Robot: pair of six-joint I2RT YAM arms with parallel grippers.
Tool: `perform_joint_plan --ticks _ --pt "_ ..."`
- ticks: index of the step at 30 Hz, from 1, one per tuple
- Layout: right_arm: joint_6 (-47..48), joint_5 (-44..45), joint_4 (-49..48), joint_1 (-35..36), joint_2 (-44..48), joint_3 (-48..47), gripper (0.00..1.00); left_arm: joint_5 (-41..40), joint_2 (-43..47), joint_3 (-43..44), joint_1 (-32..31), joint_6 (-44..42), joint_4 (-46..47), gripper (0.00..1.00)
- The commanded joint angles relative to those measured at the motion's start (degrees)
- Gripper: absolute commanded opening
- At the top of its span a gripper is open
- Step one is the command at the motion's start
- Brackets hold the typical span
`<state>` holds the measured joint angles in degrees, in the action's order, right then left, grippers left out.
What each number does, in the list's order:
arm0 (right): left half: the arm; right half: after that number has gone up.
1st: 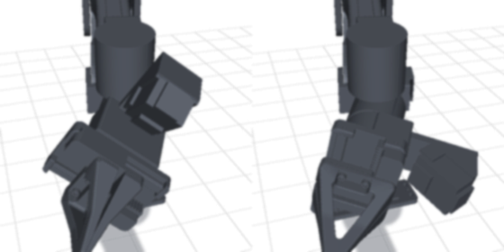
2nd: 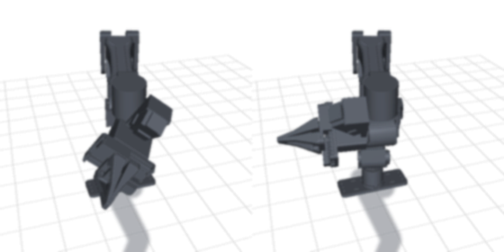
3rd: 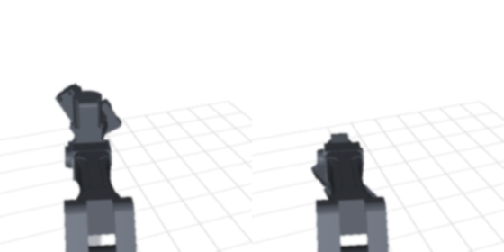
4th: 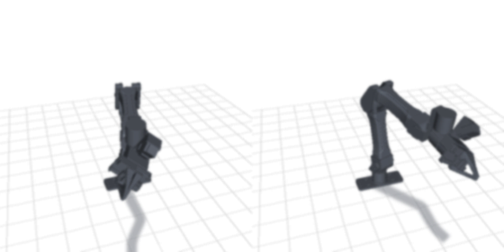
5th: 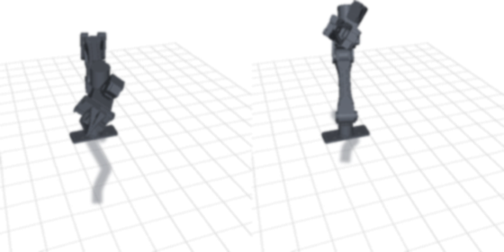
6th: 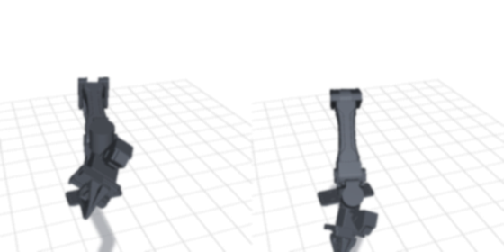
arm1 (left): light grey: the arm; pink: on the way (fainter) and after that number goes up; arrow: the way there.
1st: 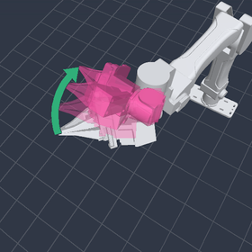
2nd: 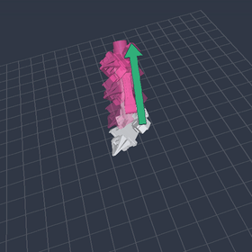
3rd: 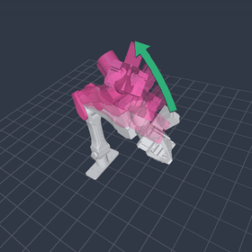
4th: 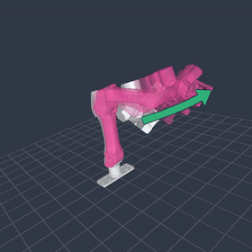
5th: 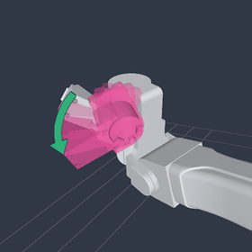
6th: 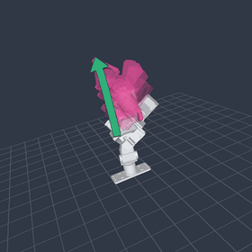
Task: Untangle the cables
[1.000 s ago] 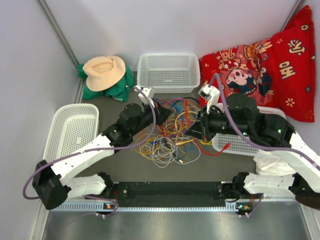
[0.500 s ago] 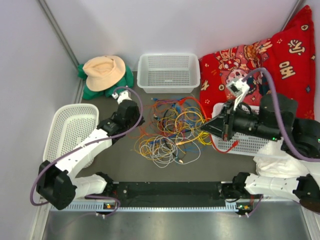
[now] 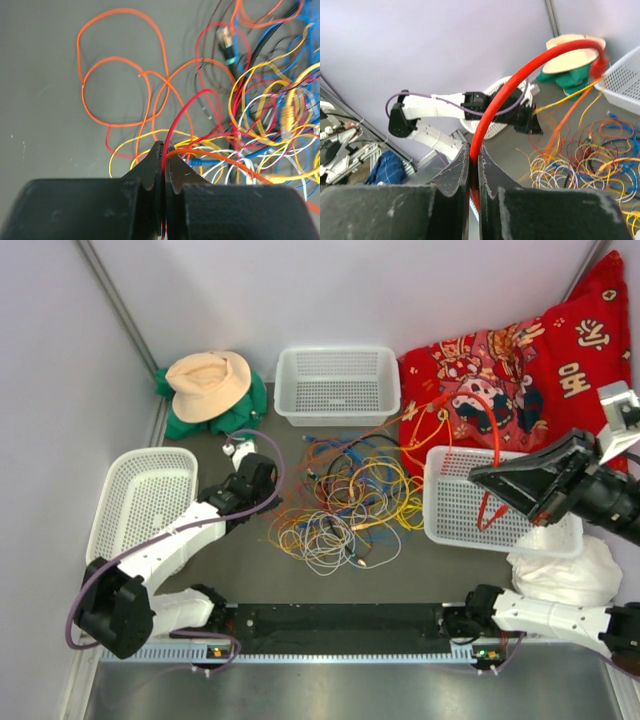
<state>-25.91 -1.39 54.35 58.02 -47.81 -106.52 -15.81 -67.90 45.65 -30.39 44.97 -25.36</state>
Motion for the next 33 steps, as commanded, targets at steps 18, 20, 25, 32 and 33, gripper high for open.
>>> perform_joint_plan --ticks 18,20,25,32,33 --pt "-1.95 -5.90 -8.56 0.52 -2.81 10.89 0.00 7.99 12.96 7.61 0.07 -6.12 6.46 0.84" --pt "-2.21 -6.87 -8.91 0.60 -3.60 10.89 0.00 8.86 15.68 6.83 0.07 -7.79 11.53 0.95" --pt "-3.27 -11.00 -10.22 0.60 -4.83 10.72 0.00 15.54 21.92 -0.11 -0.02 -10.78 32.00 0.99" --pt "-6.16 -18.90 -14.00 0.60 -6.77 11.68 0.00 25.56 19.30 -4.07 -2.65 -12.45 51.18 0.99" --pt "-6.52 -19.61 -14.70 0.52 -6.86 12.03 0.00 26.87 18.77 -4.51 -4.39 -13.06 53.47 0.99"
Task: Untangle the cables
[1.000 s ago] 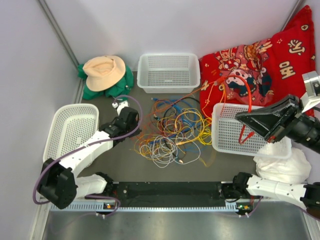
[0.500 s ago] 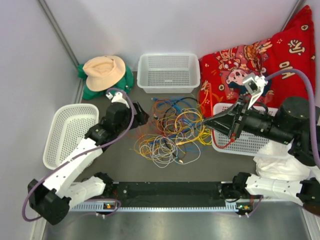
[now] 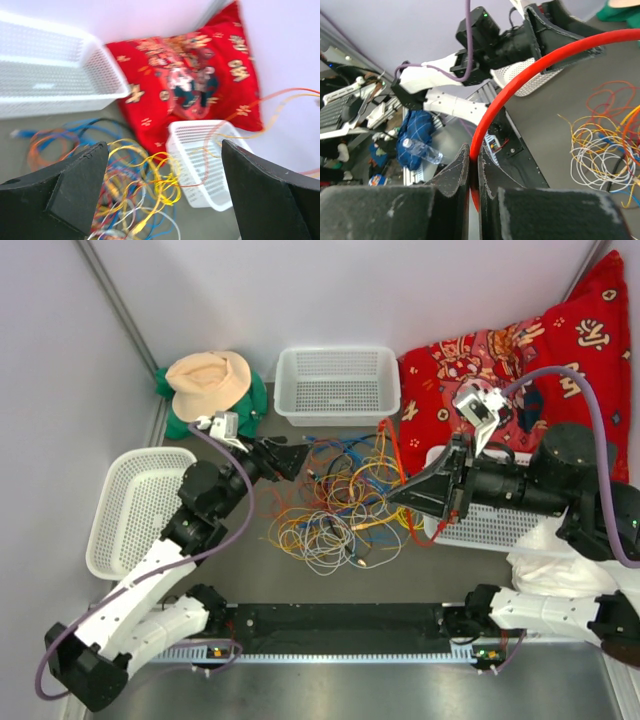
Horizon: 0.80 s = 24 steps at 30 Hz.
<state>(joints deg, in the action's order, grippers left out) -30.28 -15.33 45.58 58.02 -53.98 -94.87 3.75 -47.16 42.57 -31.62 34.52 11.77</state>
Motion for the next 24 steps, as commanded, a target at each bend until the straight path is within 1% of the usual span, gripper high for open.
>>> perform_joint_plan --ticks 1,2,3,7,9,10,16,19,20,21,22,23,24 --pt "-2.41 -6.20 -7.34 0.52 -0.69 0.74 0.00 7.59 -3.02 -1.87 -4.32 -3.14 20.97 0.99" --pt "-3.11 -7.24 -8.05 0.60 -0.78 1.61 0.00 7.68 -3.81 -2.40 -5.55 -3.76 22.75 0.99" --pt "-3.38 -7.60 -8.58 0.60 -0.78 1.97 0.00 7.76 -4.60 -2.31 -8.08 -5.33 24.16 0.99" --pt "-4.61 -9.01 -10.42 0.60 -1.39 3.20 0.00 11.27 -11.09 -0.56 -12.50 -6.75 30.40 0.99" --pt "-4.78 -9.63 -10.86 0.60 -1.57 3.38 0.00 10.41 -14.17 0.23 -14.77 -8.32 31.64 0.99" --pt "-5.13 -9.89 -10.95 0.60 -1.75 3.55 0.00 8.84 -15.15 0.50 -15.49 -8.94 33.74 0.99" --pt "-6.01 -10.95 -11.83 0.60 -1.92 4.69 0.00 6.89 -24.11 1.81 -16.46 -9.21 40.34 0.99" --pt "-6.36 -12.35 -13.06 0.60 -1.92 5.74 0.00 3.73 -28.33 3.22 -16.55 -9.03 42.81 0.99" --pt "-6.45 -12.44 -13.41 0.60 -2.01 6.01 0.00 1.11 -29.39 3.57 -16.55 -9.64 43.42 0.88" --pt "-6.46 -12.44 -13.68 0.60 -1.92 6.19 0.00 0.13 -31.22 4.27 -16.46 -9.91 44.56 0.79" --pt "-6.37 -12.61 -13.68 0.52 -1.75 6.36 0.00 -0.49 -31.85 4.80 -16.29 -10.26 43.70 0.71" --pt "-6.37 -12.53 -13.68 0.52 -1.57 6.54 0.00 -1.37 -32.21 5.59 -16.20 -11.83 42.04 0.41" --pt "-6.37 -12.53 -13.50 0.52 -1.14 6.54 0.00 -2.42 -32.64 7.86 -16.11 -12.80 36.36 0.19"
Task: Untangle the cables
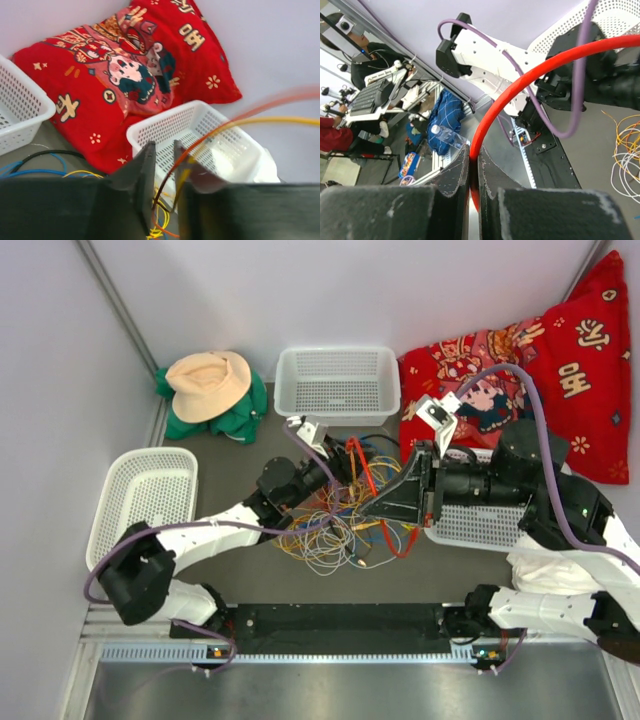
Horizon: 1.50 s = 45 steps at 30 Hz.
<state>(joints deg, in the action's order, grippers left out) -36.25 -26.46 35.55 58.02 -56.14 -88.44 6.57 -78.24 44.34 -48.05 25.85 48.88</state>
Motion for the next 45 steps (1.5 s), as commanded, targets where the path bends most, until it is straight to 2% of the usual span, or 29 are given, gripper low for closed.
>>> perform_joint_plan --ticks 1,3,6,7,9,10,14,17,24,27,30,31,33,34,37,39,44,45 --pt "-0.14 -1.06 -3.30 0.60 1.29 0.11 0.00 -6.03 -1.74 7.59 0.24 -4.75 -4.63 0.00" --pt "0.47 -0.27 -1.72 0.60 2.00 -0.32 0.00 -14.35 -2.09 10.93 0.41 -4.14 -12.89 0.00" --pt "1.87 0.97 0.39 0.60 2.87 -3.38 0.00 -19.46 -0.44 11.03 1.12 -2.83 -21.35 0.00" --pt "2.58 2.01 2.83 0.60 2.96 -4.62 0.00 -20.88 0.01 11.12 1.64 -2.04 -27.64 0.00" --pt "4.51 3.51 4.96 0.60 3.23 -8.56 0.00 -22.82 1.59 11.04 4.10 1.91 -34.00 0.00" --pt "5.04 4.65 6.36 0.52 3.66 -9.54 0.00 -22.91 2.21 10.51 5.33 3.41 -38.99 0.00" --pt "6.80 7.29 8.47 0.60 4.81 -13.33 0.00 -20.99 6.33 5.33 12.96 10.52 -46.22 0.00" --pt "7.16 9.66 8.57 0.52 6.04 -13.42 0.00 -18.53 7.66 2.86 15.88 11.68 -50.97 0.00" --pt "8.91 18.36 8.92 0.60 8.41 -8.95 0.00 -17.13 7.40 5.05 15.97 11.34 -61.34 0.00" --pt "9.35 25.91 11.28 0.52 8.15 -7.89 0.00 -15.80 7.83 5.67 15.97 11.42 -63.73 0.00" --pt "8.83 38.64 15.94 0.60 7.72 -5.96 0.00 -14.57 9.94 4.62 15.88 11.77 -65.32 0.00" --pt "8.39 46.77 18.91 0.52 7.36 -5.25 0.00 -13.87 10.55 4.44 15.80 12.12 -65.93 0.00" --pt "4.99 55.85 22.87 0.52 6.22 -3.24 0.00 -12.90 12.66 3.57 15.80 12.65 -66.63 0.00" --pt "3.05 64.69 24.81 0.60 5.09 -2.44 0.00 -12.55 13.37 3.39 15.71 12.91 -67.07 0.00" --pt "-3.90 77.82 28.17 0.34 4.55 2.91 0.00 -12.46 15.92 2.60 15.53 14.05 -68.83 0.00" --pt "-6.54 80.33 27.03 -2.20 4.55 7.20 0.00 -12.63 17.50 1.90 15.27 14.84 -70.06 0.00" --pt "-10.06 79.01 21.85 -12.83 4.72 16.09 0.00 -13.69 19.87 -0.47 15.01 17.66 -71.21 0.00" --pt "-10.33 81.45 18.62 -14.32 4.98 19.33 0.00 -13.77 20.31 -1.00 14.92 17.92 -70.86 0.00"
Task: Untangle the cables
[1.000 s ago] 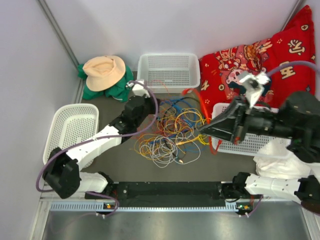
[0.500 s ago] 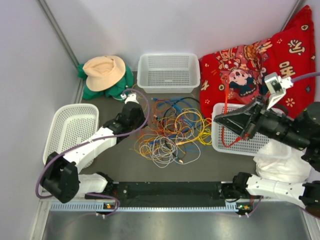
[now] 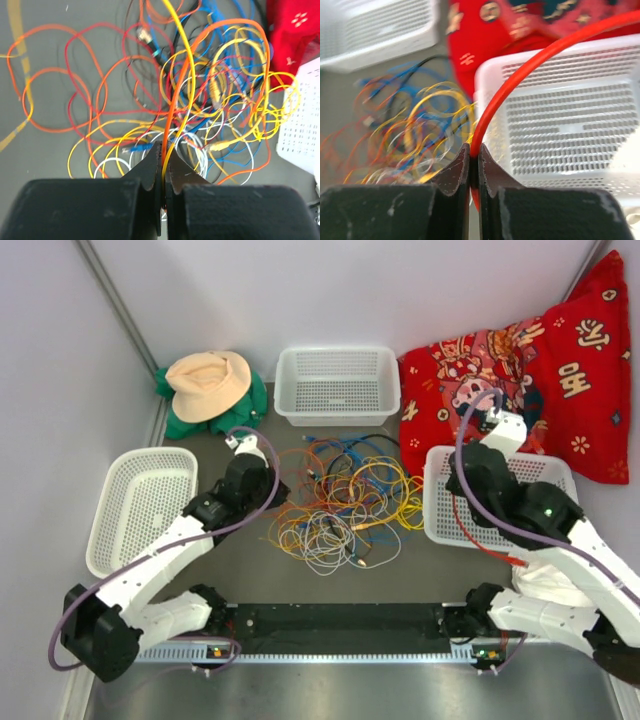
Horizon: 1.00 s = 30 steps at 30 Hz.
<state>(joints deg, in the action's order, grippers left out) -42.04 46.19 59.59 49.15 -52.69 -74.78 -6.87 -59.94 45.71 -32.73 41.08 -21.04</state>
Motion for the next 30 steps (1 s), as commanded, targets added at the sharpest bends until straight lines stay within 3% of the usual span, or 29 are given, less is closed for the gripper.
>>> perform_joint_plan --ticks 1,7,9,13,19,24,30 --pt "-4.54 11.00 -7.28 -5.55 1.79 7.53 0.00 -0.59 2.37 -2.91 -0.67 3.30 -0.76 0.00" --pt "-0.24 19.54 -21.87 -8.62 -0.92 16.59 0.00 -1.82 5.89 -6.42 -1.37 4.18 0.56 0.00" --pt "1.25 18.85 -24.68 -10.81 -1.54 18.52 0.00 -2.79 6.50 -6.78 -1.46 4.18 0.03 0.00" --pt "10.13 16.39 -40.49 -15.21 -1.19 22.40 0.00 -3.67 8.17 -7.65 -1.55 4.01 0.03 0.00" --pt "14.96 8.31 -46.75 -23.30 -5.41 19.94 0.00 -4.11 9.84 -8.45 -1.46 3.83 1.00 0.00" --pt "21.55 1.10 -51.77 -25.76 -11.28 17.48 0.00 -4.11 9.85 -8.80 -1.55 3.66 0.91 0.00" --pt "18.33 -5.49 -49.14 -28.67 -16.13 20.99 0.00 -3.85 9.58 -10.47 -1.55 4.10 1.26 0.00"
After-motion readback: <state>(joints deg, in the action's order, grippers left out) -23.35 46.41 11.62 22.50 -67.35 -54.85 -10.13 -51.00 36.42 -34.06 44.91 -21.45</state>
